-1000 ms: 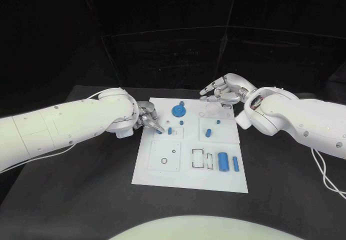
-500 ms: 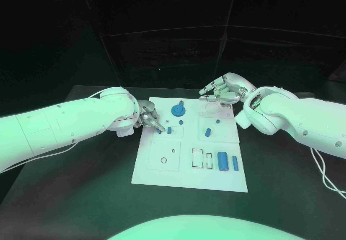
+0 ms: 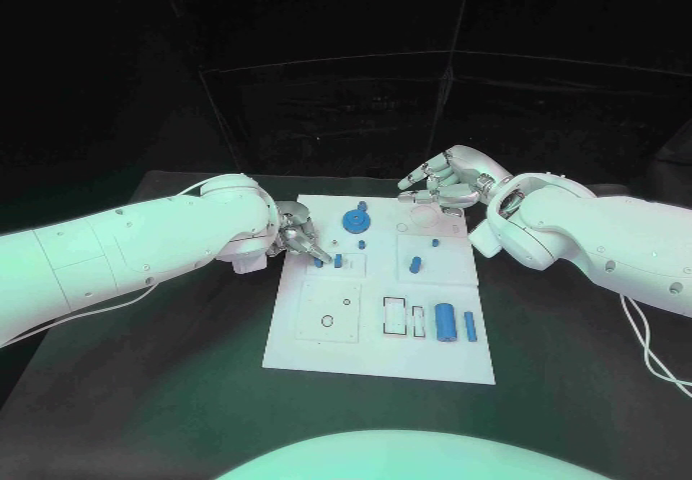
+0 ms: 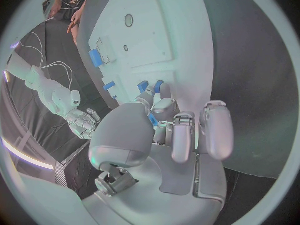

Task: Assemble the parts on the task board

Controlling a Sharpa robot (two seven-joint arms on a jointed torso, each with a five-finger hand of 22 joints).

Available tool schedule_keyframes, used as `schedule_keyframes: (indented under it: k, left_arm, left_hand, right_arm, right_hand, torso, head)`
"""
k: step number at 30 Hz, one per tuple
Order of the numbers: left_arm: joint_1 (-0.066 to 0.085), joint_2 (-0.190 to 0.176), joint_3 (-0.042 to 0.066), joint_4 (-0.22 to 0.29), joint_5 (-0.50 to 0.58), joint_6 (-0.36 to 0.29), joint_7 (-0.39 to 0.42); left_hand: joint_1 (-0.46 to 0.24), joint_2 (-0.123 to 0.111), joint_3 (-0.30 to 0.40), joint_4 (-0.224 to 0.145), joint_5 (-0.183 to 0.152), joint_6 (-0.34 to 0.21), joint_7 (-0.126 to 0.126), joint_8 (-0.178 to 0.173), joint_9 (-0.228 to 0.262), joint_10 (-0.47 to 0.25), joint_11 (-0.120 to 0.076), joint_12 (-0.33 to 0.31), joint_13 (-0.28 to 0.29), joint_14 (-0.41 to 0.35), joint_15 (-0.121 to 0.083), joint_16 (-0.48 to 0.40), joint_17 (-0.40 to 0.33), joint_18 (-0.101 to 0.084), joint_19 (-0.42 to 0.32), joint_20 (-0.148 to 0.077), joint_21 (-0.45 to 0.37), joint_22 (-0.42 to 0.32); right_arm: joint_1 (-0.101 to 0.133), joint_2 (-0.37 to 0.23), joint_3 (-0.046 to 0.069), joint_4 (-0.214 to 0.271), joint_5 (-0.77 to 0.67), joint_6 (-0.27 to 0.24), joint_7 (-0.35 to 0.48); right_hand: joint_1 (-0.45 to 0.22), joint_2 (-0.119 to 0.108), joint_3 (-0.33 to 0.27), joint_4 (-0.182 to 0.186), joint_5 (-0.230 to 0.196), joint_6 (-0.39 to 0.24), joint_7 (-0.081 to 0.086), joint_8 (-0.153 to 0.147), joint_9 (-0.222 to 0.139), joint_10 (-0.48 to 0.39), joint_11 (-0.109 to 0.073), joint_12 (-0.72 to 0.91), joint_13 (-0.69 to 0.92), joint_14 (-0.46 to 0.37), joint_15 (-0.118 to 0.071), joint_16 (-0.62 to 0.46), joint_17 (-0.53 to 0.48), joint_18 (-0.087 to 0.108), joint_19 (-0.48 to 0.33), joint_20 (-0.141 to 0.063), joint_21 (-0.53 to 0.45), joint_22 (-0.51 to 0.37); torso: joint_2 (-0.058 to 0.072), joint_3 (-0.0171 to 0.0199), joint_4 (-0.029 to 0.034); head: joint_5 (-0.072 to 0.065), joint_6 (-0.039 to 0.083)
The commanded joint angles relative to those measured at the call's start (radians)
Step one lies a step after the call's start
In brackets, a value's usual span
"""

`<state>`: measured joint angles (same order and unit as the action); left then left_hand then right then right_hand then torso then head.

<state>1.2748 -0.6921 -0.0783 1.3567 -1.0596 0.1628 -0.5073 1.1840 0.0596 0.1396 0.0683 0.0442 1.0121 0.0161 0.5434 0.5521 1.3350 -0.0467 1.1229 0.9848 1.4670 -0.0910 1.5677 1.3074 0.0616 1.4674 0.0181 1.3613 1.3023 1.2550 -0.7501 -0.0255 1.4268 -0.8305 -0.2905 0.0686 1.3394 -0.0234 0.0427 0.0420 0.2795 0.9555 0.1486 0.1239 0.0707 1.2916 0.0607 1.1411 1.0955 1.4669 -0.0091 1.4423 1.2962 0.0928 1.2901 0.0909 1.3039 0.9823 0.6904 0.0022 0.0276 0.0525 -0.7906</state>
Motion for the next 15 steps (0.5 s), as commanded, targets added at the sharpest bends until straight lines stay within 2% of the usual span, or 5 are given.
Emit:
schedule_keyframes:
  k: [1,8,15]
  left_arm:
    - [0.000,0.001,0.000,-0.004,-0.001,0.014,-0.005]
    - [0.000,0.000,0.000,-0.008,0.009,-0.004,-0.004]
    - [0.000,-0.002,0.000,-0.007,0.022,-0.040,0.000]
  left_hand:
    - [-0.026,-0.005,-0.010,0.014,0.002,0.004,0.009,0.001,0.003,0.003,0.003,0.005,0.001,0.104,-0.008,0.003,0.263,-0.001,0.006,-0.008,0.006,0.001]
    - [-0.106,-0.029,-0.068,0.067,0.002,0.005,0.011,0.010,0.009,-0.002,0.005,-0.005,-0.012,0.104,-0.006,0.003,0.263,-0.001,0.005,-0.007,0.004,0.000]
    - [-0.156,-0.031,-0.127,0.118,0.003,0.003,0.008,0.021,0.017,-0.001,0.003,-0.003,-0.011,0.104,-0.008,0.003,0.263,0.000,0.005,-0.008,0.002,0.000]
  right_arm:
    - [0.002,0.001,0.001,0.001,-0.001,0.006,0.007]
    - [0.002,0.001,0.001,0.000,-0.001,0.006,0.008]
    - [0.002,0.001,0.001,-0.001,-0.001,0.005,0.008]
  right_hand:
    - [-0.005,0.004,-0.001,0.003,0.005,-0.003,0.000,0.003,-0.001,-0.003,-0.003,-0.004,-0.001,0.046,-0.009,-0.004,-0.001,0.021,-0.006,-0.002,-0.006,-0.001]
    - [-0.006,0.003,-0.001,0.003,0.005,-0.003,0.000,0.003,-0.001,-0.004,-0.003,-0.005,-0.002,0.046,-0.009,-0.004,-0.002,0.021,-0.007,-0.002,-0.007,-0.002]
    - [-0.006,0.003,-0.001,0.003,0.005,-0.003,0.000,0.003,-0.001,-0.005,-0.003,-0.006,-0.003,0.046,-0.009,-0.005,-0.003,0.022,-0.008,-0.002,-0.009,-0.005]
  torso:
    - [0.000,-0.0002,0.0008]
    - [0.000,-0.0006,0.0006]
    - [0.000,-0.0008,0.0008]
  head:
    - [0.001,0.000]
    - [0.000,0.001]
    - [-0.001,0.001]
